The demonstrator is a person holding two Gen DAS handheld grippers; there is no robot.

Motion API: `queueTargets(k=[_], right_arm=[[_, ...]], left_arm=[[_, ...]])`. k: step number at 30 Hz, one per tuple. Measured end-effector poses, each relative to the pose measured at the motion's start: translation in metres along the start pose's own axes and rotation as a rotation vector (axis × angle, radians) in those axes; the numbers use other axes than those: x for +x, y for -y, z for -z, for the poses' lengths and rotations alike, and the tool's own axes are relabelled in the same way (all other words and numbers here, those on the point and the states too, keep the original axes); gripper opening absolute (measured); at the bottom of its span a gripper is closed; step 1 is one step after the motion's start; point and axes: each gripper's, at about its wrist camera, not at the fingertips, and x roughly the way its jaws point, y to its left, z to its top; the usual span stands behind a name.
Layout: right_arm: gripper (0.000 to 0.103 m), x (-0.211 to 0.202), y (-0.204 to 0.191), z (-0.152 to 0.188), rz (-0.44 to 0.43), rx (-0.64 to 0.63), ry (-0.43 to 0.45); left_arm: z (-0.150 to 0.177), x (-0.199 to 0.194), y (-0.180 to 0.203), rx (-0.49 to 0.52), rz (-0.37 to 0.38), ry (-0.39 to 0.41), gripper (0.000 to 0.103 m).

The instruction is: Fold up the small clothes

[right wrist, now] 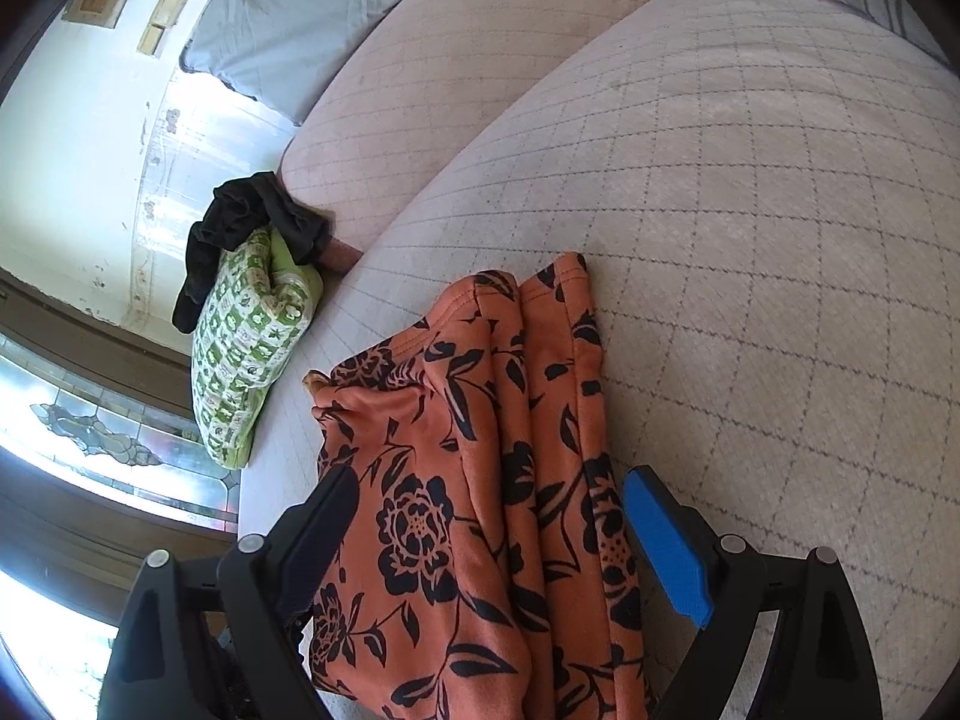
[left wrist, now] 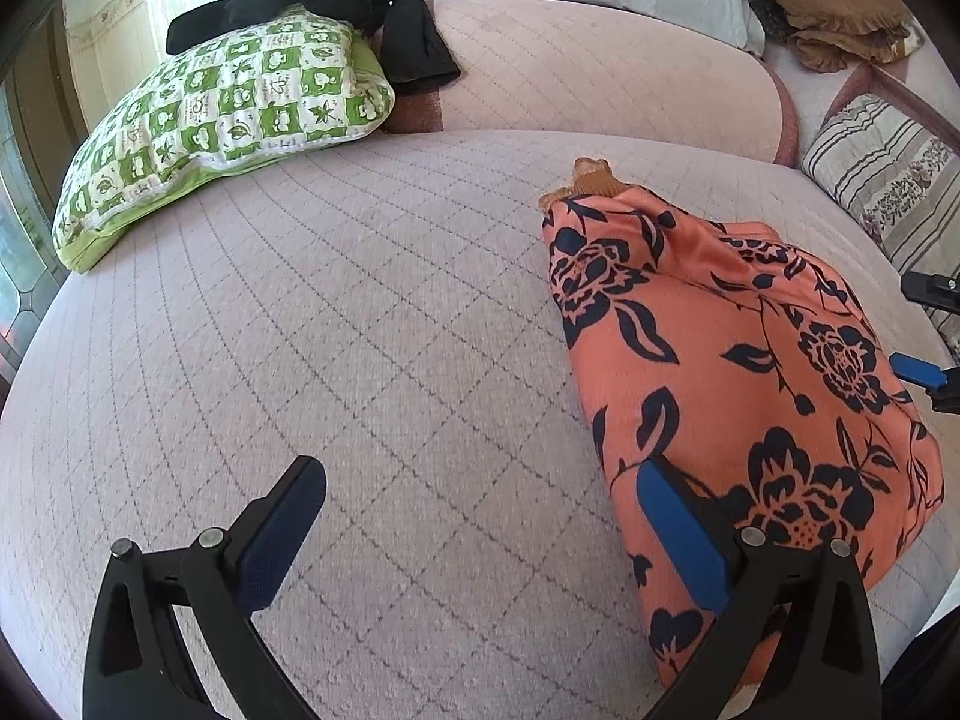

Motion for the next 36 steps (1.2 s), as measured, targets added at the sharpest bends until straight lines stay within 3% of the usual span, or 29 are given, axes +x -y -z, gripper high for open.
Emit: queueTargets(k=[16, 34, 36], right_arm=[[0.092, 0.033, 0.007, -0.005, 0.044, -0.031, -0.112], [0.091, 0.033, 0.032, -0.002, -0.057, -0.004, -0.137], [0.091, 0.031, 0.031, 0.001, -0.053, -0.028, -0.133]], left_arm=[[-0.006, 0.005, 0.0, 0.008, 0.002, 0.0, 0.103], [-0.012, 0.006, 0.0, 0.003, 0.0, -0.016, 0.103], [-0.016, 0.004, 0.001, -0.012, 0.032, -0.022, 0.103]])
